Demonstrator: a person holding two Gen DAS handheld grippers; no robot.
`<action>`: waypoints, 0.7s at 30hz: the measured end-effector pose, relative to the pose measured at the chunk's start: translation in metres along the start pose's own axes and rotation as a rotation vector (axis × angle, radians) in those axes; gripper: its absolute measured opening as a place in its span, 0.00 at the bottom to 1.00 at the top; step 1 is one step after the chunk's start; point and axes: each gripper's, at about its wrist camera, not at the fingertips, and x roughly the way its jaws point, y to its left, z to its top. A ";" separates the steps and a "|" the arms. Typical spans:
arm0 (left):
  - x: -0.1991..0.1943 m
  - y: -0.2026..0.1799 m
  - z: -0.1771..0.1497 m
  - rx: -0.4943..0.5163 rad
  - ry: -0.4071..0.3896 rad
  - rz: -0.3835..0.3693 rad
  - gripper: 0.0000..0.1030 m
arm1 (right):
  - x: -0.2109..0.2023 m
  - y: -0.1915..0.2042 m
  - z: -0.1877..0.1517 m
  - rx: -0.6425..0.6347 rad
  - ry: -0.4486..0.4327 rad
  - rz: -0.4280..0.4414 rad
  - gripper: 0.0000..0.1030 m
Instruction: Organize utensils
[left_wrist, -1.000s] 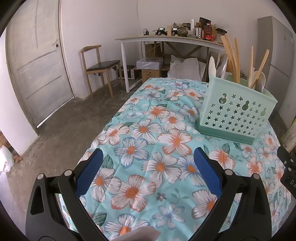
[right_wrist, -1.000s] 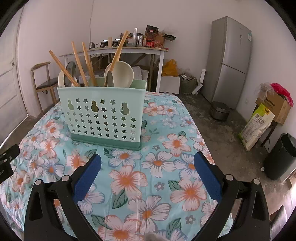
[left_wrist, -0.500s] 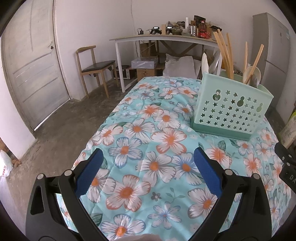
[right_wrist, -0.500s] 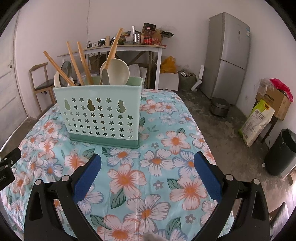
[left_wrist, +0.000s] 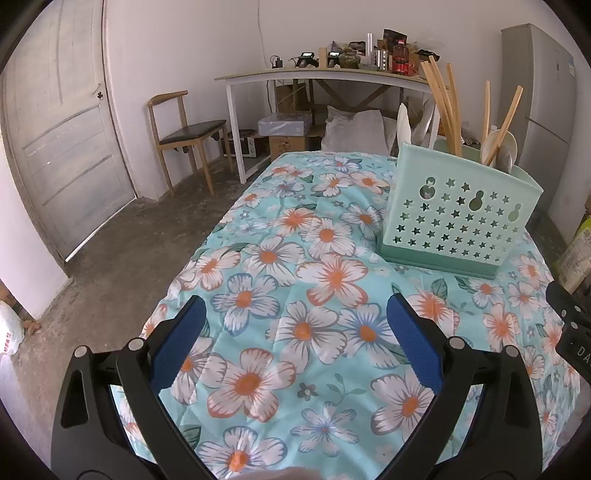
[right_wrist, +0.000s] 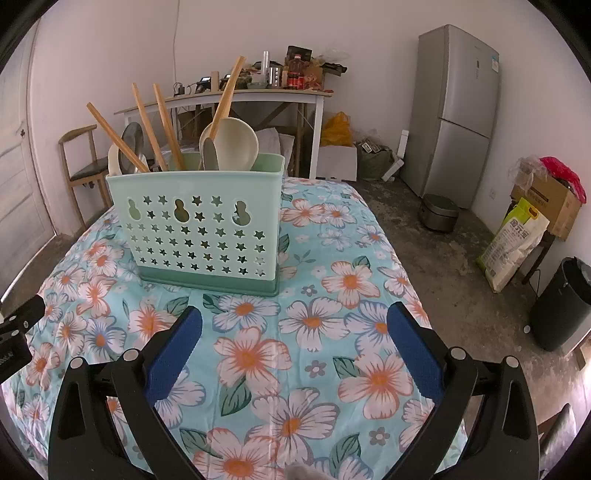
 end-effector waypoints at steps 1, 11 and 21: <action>0.000 0.000 0.000 0.001 0.000 -0.001 0.92 | 0.000 0.000 0.000 0.001 -0.001 -0.001 0.94; 0.001 0.000 0.000 -0.001 -0.001 -0.002 0.92 | -0.001 0.001 0.001 -0.003 -0.003 -0.001 0.94; 0.002 0.000 0.000 -0.002 -0.002 -0.001 0.92 | -0.001 0.003 0.004 -0.010 -0.002 0.004 0.94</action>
